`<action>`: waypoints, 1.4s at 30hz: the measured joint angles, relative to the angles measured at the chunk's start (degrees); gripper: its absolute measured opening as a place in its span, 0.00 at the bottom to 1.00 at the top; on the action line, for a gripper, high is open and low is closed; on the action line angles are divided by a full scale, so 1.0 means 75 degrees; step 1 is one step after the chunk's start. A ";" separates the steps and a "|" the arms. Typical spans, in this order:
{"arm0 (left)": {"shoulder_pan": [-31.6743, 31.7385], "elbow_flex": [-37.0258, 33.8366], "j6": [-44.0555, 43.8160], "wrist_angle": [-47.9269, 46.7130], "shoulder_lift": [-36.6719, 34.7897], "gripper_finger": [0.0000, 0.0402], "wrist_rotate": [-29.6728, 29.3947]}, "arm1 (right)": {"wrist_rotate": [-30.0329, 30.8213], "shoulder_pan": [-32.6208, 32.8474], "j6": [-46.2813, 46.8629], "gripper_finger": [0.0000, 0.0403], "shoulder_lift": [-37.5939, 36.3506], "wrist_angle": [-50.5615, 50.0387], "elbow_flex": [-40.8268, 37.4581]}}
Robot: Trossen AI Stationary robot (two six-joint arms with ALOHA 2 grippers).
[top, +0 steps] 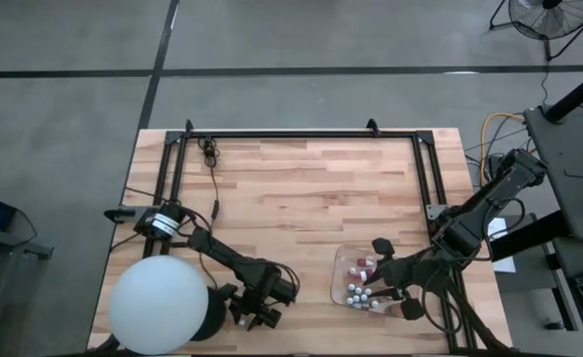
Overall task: Pick & Place food coloring
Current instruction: Put the black food color into the transparent bin
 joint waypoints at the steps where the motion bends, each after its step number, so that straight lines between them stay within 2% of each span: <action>1: 0.0000 0.0000 0.0000 -0.0008 0.0000 0.37 0.0000 | 0.0000 -0.0001 -0.0002 0.29 0.0002 0.0001 0.0000; 6: 0.0074 -0.0012 -0.0088 -0.0033 0.0009 0.28 0.0013 | 0.0000 0.0001 0.0001 0.30 0.0003 0.0008 0.0000; 10: 0.0122 -0.0012 -0.0096 -0.0007 0.0012 0.24 0.0009 | -0.0003 0.0001 0.0001 0.30 0.0003 0.0036 0.0000; 27: 0.0405 -0.0012 0.0153 0.0072 0.0015 0.23 -0.0133 | -0.0021 0.0004 -0.0001 0.28 0.0002 0.0052 0.0000; 42: 0.0443 -0.0111 -0.0289 0.0130 0.0009 0.23 -0.0115 | -0.0017 0.0004 -0.0110 0.25 0.0003 0.0052 0.0000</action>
